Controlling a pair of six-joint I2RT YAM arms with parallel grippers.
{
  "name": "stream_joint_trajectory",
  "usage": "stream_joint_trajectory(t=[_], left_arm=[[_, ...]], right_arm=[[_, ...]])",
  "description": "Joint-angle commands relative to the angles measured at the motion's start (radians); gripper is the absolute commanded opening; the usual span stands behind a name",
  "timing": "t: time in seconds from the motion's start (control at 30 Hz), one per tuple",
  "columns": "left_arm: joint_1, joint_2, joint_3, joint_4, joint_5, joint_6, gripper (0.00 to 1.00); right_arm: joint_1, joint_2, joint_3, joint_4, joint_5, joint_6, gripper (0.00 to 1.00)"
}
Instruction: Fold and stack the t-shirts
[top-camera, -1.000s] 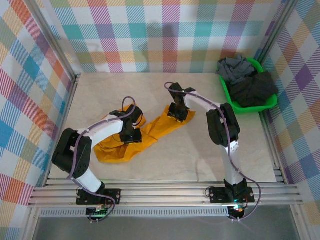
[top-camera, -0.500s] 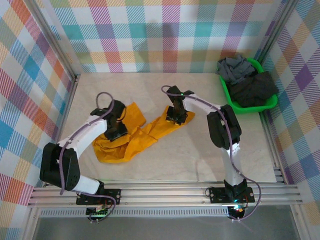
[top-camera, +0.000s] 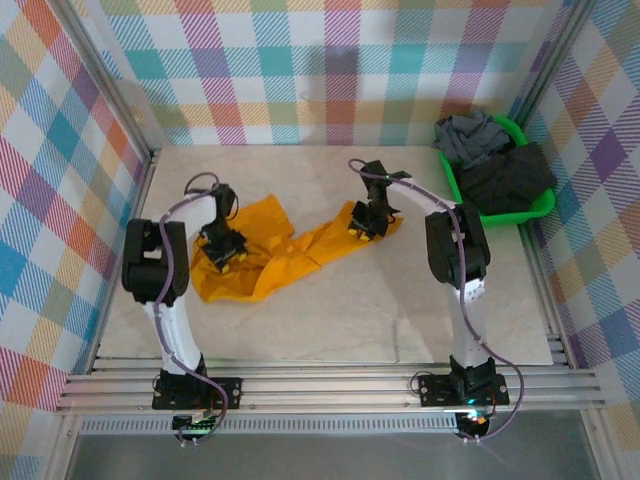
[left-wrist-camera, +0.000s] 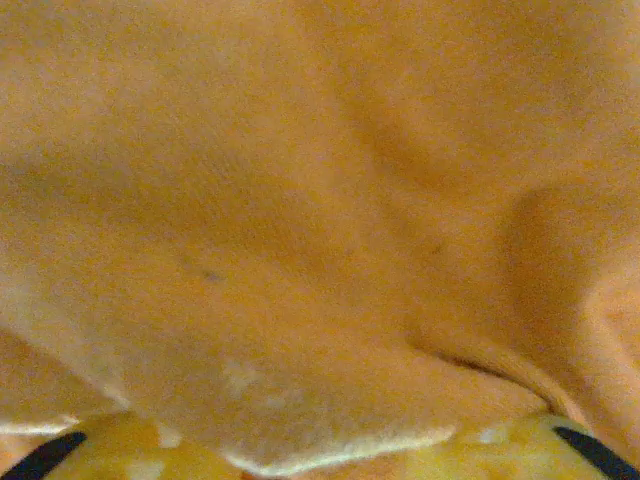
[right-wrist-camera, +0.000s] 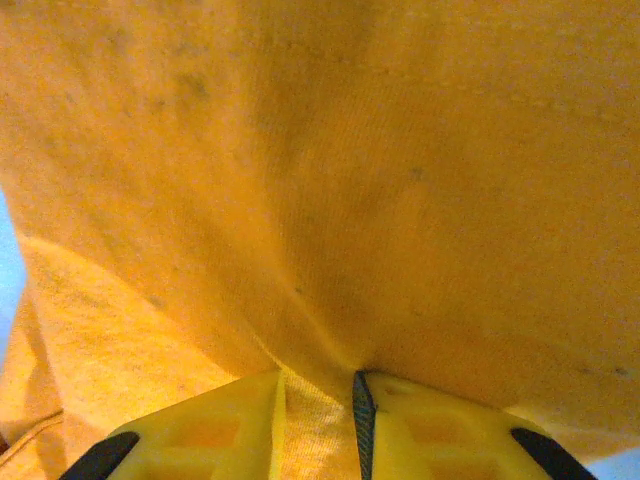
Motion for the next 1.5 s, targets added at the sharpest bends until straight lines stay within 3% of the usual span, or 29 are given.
stream_joint_trajectory(t=[0.0,0.13,0.2,0.27,0.33,0.4,0.47,0.67,0.8,0.93,1.1,1.27,1.47], left_arm=[[0.012,0.154,0.2,0.173,0.012,0.05,0.5],[-0.006,0.17,0.436,0.148,-0.03,0.04,0.57],[-0.019,0.132,0.475,0.11,-0.061,0.001,0.57],[-0.034,0.065,0.441,0.059,-0.074,-0.109,0.55],[-0.043,-0.013,0.324,0.078,-0.016,-0.251,0.52],[-0.061,-0.099,0.154,0.184,0.044,-0.427,0.48],[-0.079,-0.13,0.066,0.308,0.095,-0.498,0.46],[-0.102,0.017,0.224,0.192,0.157,-0.471,0.49],[-0.101,0.028,0.216,0.133,0.114,-0.635,0.53],[-0.125,-0.005,0.147,0.264,0.117,-0.842,0.54],[-0.167,0.005,0.287,0.0,0.032,-1.022,0.57],[-0.168,-0.064,0.116,0.132,0.036,-1.246,0.59],[-0.168,-0.001,0.157,0.127,0.063,-1.312,0.59]], right_arm=[[-0.06,0.09,0.099,-0.034,-0.01,-0.034,0.26],[-0.084,0.111,0.244,-0.038,-0.042,-0.121,0.27],[-0.078,0.086,0.294,-0.051,-0.041,-0.16,0.29],[-0.065,0.03,0.299,-0.064,0.0,-0.17,0.32],[-0.055,-0.049,0.246,-0.042,0.029,-0.142,0.35],[-0.044,-0.143,0.141,0.017,0.034,-0.108,0.37],[-0.036,-0.22,0.04,0.085,0.006,-0.101,0.39],[-0.029,-0.349,-0.125,0.12,-0.083,-0.134,0.43],[-0.029,-0.416,-0.201,0.126,-0.095,-0.13,0.43],[-0.028,-0.458,-0.261,0.143,-0.1,-0.113,0.43],[-0.026,-0.48,-0.29,0.137,-0.098,-0.12,0.42],[-0.026,-0.495,-0.291,0.12,-0.097,-0.14,0.42],[-0.026,-0.503,-0.298,0.109,-0.096,-0.154,0.42]])
